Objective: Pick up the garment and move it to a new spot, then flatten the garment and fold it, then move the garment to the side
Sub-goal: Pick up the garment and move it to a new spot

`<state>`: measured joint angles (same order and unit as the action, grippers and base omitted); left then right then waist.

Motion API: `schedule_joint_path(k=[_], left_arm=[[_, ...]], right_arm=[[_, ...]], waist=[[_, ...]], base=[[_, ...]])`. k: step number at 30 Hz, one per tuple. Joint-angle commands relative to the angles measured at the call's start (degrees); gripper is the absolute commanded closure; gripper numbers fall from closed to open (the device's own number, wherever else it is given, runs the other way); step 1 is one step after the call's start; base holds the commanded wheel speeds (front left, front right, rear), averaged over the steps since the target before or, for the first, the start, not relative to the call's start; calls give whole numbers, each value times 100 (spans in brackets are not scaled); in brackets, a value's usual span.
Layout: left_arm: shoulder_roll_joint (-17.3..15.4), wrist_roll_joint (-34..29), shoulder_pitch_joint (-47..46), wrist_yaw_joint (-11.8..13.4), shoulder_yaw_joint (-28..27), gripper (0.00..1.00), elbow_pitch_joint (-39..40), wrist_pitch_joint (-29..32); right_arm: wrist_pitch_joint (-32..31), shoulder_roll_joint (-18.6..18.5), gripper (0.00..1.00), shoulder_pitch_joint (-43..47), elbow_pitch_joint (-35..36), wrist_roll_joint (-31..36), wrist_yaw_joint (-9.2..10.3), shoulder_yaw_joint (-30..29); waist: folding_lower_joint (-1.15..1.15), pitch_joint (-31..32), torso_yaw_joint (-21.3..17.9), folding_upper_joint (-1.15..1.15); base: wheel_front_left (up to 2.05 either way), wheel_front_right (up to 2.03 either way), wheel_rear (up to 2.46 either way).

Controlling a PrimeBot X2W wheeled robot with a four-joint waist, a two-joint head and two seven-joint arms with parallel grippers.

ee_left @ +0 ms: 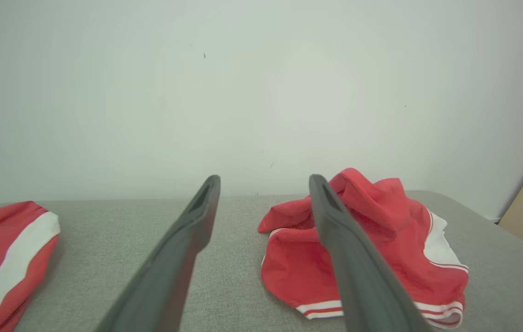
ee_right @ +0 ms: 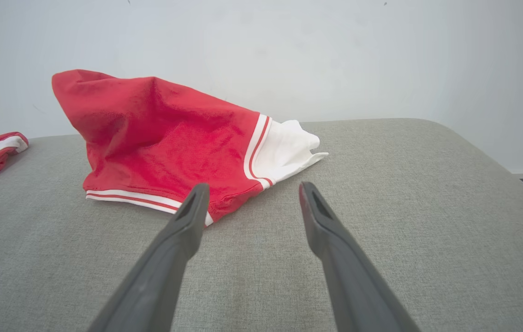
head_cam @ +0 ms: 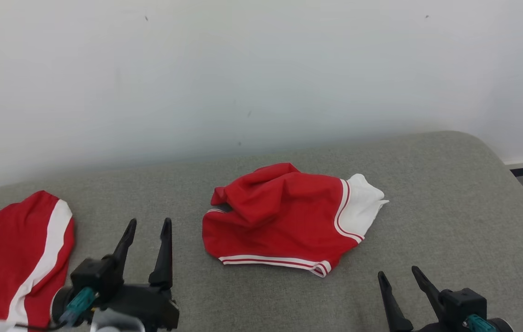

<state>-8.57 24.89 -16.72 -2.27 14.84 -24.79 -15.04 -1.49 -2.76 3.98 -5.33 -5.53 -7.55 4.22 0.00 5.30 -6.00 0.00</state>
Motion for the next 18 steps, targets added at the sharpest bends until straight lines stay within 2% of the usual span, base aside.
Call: schedule_joint_path(k=[1, 5, 8, 14, 18], left_arm=[[3, -83, 400, 55, -147, 0, 369, -16], [100, -317, 1206, 42, -560, 0, 1346, -19], [169, -491, 1713, 57, -777, 0, 1769, -20], [173, -982, 2390, 152, -1057, 0, 2079, -20], [241, -1096, 2756, 198, -1233, 0, 2151, -21]], right_arm=[[48, 0, 0, 88, -13, -22, 12, -62], [127, 3, 0, 97, -67, -28, 12, -176], [191, -1, 0, 124, -118, -49, 12, -252], [386, -1, 0, 148, -236, 21, 12, -321], [539, 0, 0, 215, -391, 71, 12, -360]], waist=[[0, 116, 149, 0], [0, 169, 276, 0], [0, 208, 361, 0], [0, 262, 454, 0], [0, 279, 473, 0]], base=[[0, 0, 0], [0, 0, 0], [0, 0, 0], [0, 0, 0], [0, 0, 0]])
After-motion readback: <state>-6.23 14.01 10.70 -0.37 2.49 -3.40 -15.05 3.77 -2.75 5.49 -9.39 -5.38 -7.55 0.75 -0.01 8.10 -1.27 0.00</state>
